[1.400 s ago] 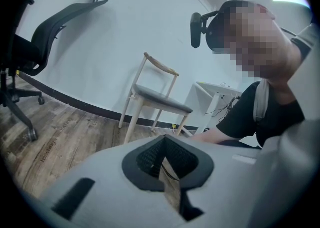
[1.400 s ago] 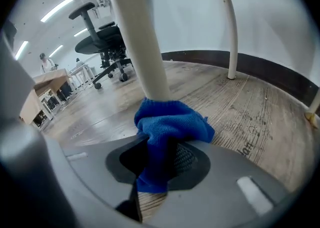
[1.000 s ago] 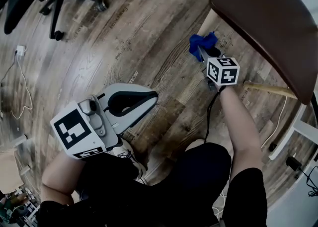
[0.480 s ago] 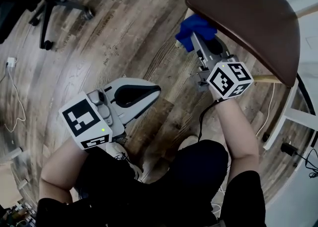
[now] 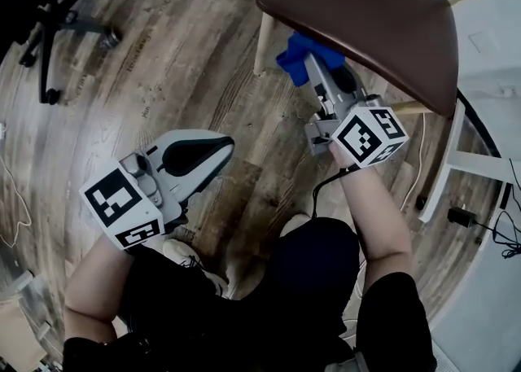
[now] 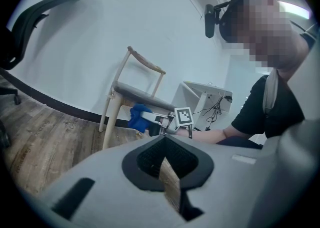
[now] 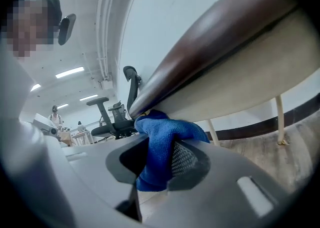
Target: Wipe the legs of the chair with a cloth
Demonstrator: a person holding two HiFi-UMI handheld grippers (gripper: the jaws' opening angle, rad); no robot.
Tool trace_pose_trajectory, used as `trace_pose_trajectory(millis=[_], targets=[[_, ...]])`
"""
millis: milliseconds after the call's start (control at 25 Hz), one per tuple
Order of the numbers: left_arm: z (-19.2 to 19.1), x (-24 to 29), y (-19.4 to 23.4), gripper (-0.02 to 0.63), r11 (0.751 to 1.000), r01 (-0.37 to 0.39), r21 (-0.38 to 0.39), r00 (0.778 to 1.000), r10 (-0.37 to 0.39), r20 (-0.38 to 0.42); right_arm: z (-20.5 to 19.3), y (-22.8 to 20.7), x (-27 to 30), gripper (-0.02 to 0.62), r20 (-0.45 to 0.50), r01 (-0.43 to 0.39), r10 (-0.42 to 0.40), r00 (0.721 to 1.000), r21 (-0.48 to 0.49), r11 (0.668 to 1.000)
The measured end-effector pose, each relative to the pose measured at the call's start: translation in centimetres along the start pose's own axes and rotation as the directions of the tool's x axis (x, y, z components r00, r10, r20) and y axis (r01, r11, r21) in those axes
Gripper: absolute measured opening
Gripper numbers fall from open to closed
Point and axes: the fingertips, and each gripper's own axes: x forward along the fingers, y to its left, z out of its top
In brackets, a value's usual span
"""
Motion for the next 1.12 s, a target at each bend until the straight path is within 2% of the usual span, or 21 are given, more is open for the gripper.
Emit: trace_pose_trajectory(millis=[320, 560, 760, 960, 1040, 1120], targets=[[-0.2, 1.0, 0.0, 0.008, 1.0, 0.017, -0.008, 1.0, -0.018, -0.006, 2.4, -5.2, -8.7, 0.1, 0.056, 0.175, -0.177, 0.983, 0.046, 0.984], [-0.3, 2.4, -0.6, 0.008, 0.999, 0.043, -0.006, 0.999, -0.043, -0.015, 4.4, -9.3, -16.0, 0.1, 0.096, 0.363, -0.366, 0.926, 0.052, 0.93], [-0.7, 3.4, -1.1, 0.008, 0.998, 0.057, -0.002, 0.998, -0.057, -0.032, 5.5, -10.2, -19.8, 0.1, 0.11, 0.422, -0.426, 0.898, 0.059, 0.905], [-0.9, 3.9, -1.5, 0.008, 0.998, 0.067, 0.005, 0.997, -0.066, -0.041, 6.2, -10.5, -23.1, 0.1, 0.119, 0.498, -0.492, 0.862, -0.026, 0.867], [-0.9, 3.9, -1.5, 0.008, 0.998, 0.066, 0.005, 0.997, -0.065, -0.043, 6.6, -11.3, -23.9, 0.1, 0.109, 0.544, -0.534, 0.838, -0.104, 0.832], [-1.0, 4.0, -1.5, 0.008, 0.998, 0.064, 0.004, 0.997, -0.064, -0.045, 6.8, -11.8, -23.8, 0.101, 0.083, 0.581, -0.579, 0.811, -0.229, 0.781]])
